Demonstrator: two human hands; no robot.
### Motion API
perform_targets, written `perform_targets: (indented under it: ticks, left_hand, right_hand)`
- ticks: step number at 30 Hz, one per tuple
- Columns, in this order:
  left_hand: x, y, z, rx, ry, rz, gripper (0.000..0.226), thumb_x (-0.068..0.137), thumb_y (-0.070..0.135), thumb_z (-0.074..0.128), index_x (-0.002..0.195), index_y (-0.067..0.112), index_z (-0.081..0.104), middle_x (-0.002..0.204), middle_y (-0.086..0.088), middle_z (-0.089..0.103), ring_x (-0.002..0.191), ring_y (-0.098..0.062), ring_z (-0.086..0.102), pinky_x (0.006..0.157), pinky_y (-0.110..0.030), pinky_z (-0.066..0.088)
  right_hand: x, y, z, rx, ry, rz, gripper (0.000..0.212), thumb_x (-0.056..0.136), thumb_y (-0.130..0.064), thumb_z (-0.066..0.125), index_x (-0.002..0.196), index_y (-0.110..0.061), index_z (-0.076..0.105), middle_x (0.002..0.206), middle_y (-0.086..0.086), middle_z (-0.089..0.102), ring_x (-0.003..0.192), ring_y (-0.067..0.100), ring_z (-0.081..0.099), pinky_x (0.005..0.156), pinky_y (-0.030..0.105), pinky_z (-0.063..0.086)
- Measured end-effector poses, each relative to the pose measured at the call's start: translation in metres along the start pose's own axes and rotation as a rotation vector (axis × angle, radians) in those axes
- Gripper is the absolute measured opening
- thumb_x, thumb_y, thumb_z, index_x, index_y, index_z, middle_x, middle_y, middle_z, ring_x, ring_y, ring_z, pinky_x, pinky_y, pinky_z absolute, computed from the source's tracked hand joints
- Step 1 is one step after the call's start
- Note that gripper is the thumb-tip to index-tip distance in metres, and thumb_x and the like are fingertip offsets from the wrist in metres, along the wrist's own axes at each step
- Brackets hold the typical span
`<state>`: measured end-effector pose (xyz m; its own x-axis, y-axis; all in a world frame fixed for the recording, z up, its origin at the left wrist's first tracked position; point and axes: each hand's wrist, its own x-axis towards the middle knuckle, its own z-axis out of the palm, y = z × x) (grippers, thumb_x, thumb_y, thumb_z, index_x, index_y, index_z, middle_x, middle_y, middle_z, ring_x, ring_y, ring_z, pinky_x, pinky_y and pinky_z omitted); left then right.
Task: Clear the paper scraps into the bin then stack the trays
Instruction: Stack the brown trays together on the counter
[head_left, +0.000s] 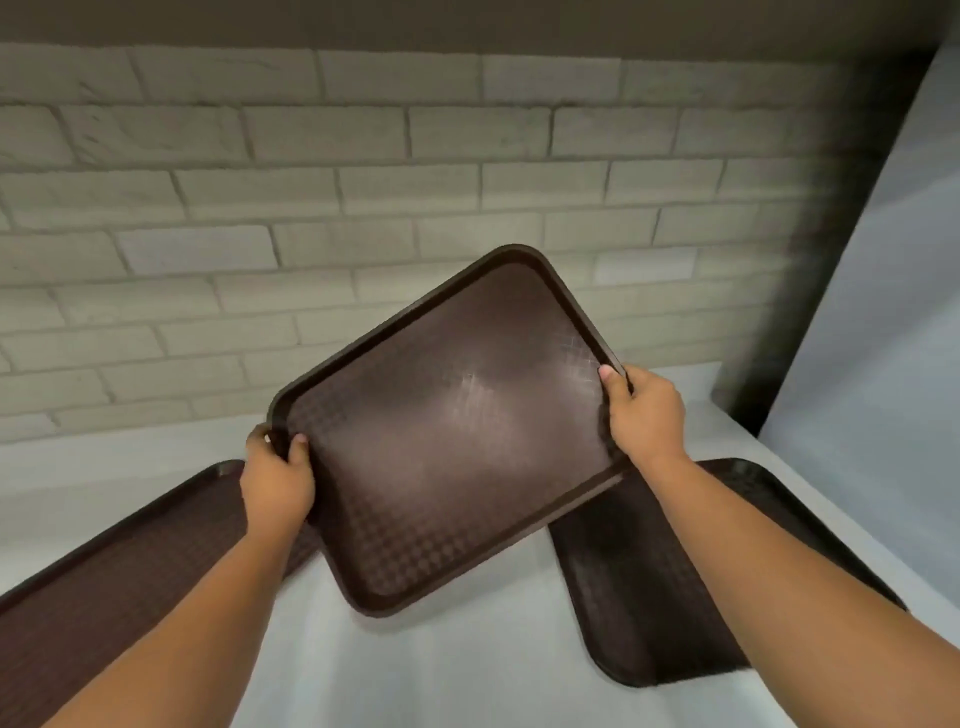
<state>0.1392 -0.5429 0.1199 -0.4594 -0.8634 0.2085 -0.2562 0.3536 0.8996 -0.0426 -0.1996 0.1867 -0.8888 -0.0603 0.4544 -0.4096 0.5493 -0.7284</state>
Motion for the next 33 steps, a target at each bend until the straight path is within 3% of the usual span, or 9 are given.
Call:
perform_targets:
  ticks: [4,6,10,12,17,21,25,29,33]
  left_hand:
    - [-0.063,0.022,0.072,0.059,-0.115,0.043,0.032,0.105,0.034,0.039,0.096,0.006,0.053,0.091,-0.014,0.06,0.095,-0.041,0.058,0.076,-0.042,0.04]
    - [-0.094,0.033,0.102,0.069,-0.123,0.055,0.03,0.105,0.03,0.038,0.089,0.007,0.049,0.085,-0.012,0.057,0.087,-0.039,0.056,0.073,-0.04,0.038]
    - [-0.151,0.053,0.151,0.092,-0.153,0.075,0.02,0.103,0.023,0.043,0.103,0.007,0.055,0.091,-0.011,0.06,0.085,-0.032,0.054,0.076,-0.038,0.041]
    - [-0.175,0.059,0.171,0.105,-0.163,0.076,0.023,0.1,0.019,0.045,0.116,0.009,0.058,0.096,-0.008,0.064,0.087,-0.029,0.056,0.08,-0.038,0.045]
    - [-0.214,0.058,0.209,0.224,-0.304,0.122,0.02,0.094,0.01,0.045,0.105,0.009,0.061,0.083,-0.005,0.062,0.077,-0.027,0.058,0.07,-0.032,0.042]
    - [-0.222,0.043,0.229,0.412,-0.458,0.121,0.025,0.097,0.009,0.046,0.118,0.004,0.06,0.1,-0.015,0.067,0.078,-0.025,0.056,0.071,-0.031,0.043]
    - [-0.23,0.034,0.242,0.552,-0.483,0.094,0.028,0.1,0.017,0.045,0.122,0.006,0.058,0.107,-0.017,0.064,0.087,-0.03,0.062,0.076,-0.036,0.052]
    - [-0.232,0.027,0.251,0.635,-0.483,0.093,0.03,0.101,0.021,0.043,0.121,0.005,0.058,0.114,-0.019,0.057,0.086,-0.027,0.058,0.082,-0.037,0.052]
    - [-0.23,0.018,0.255,0.684,-0.491,0.095,0.03,0.102,0.023,0.042,0.122,0.006,0.057,0.117,-0.019,0.059,0.1,-0.032,0.06,0.084,-0.038,0.049]
  right_hand:
    - [0.001,0.067,-0.06,0.074,0.07,0.135,0.038,0.1,-0.041,0.046,0.072,-0.019,0.057,0.066,0.001,0.058,0.064,0.019,0.055,0.06,0.029,0.039]
    - [-0.002,0.099,-0.088,0.055,0.087,0.178,0.034,0.101,-0.039,0.046,0.077,-0.017,0.057,0.073,0.0,0.058,0.069,0.02,0.054,0.066,0.029,0.039]
    - [-0.007,0.162,-0.136,-0.071,0.109,0.247,0.017,0.102,-0.028,0.046,0.103,-0.014,0.055,0.089,-0.001,0.055,0.081,0.02,0.049,0.076,0.03,0.038]
    - [-0.01,0.193,-0.155,-0.121,0.116,0.263,0.013,0.102,-0.025,0.047,0.097,-0.014,0.053,0.086,0.002,0.055,0.078,0.023,0.05,0.073,0.03,0.037]
    - [-0.022,0.264,-0.181,-0.215,0.02,0.29,0.009,0.097,-0.011,0.049,0.089,-0.009,0.054,0.082,0.006,0.058,0.069,0.022,0.049,0.067,0.029,0.037]
    - [-0.035,0.307,-0.186,-0.233,-0.069,0.347,0.011,0.089,0.0,0.049,0.083,0.0,0.058,0.081,0.015,0.062,0.06,0.016,0.048,0.051,0.027,0.033]
    - [-0.044,0.332,-0.182,-0.288,-0.128,0.402,0.015,0.094,-0.006,0.047,0.093,-0.004,0.062,0.09,0.013,0.063,0.069,0.023,0.052,0.066,0.028,0.041]
    - [-0.046,0.347,-0.179,-0.318,-0.18,0.434,0.02,0.096,-0.007,0.047,0.102,-0.003,0.065,0.095,0.013,0.064,0.072,0.022,0.051,0.069,0.028,0.042]
    - [-0.046,0.35,-0.174,-0.318,-0.221,0.432,0.021,0.097,-0.007,0.047,0.107,-0.001,0.065,0.103,0.017,0.065,0.076,0.023,0.05,0.072,0.028,0.042]
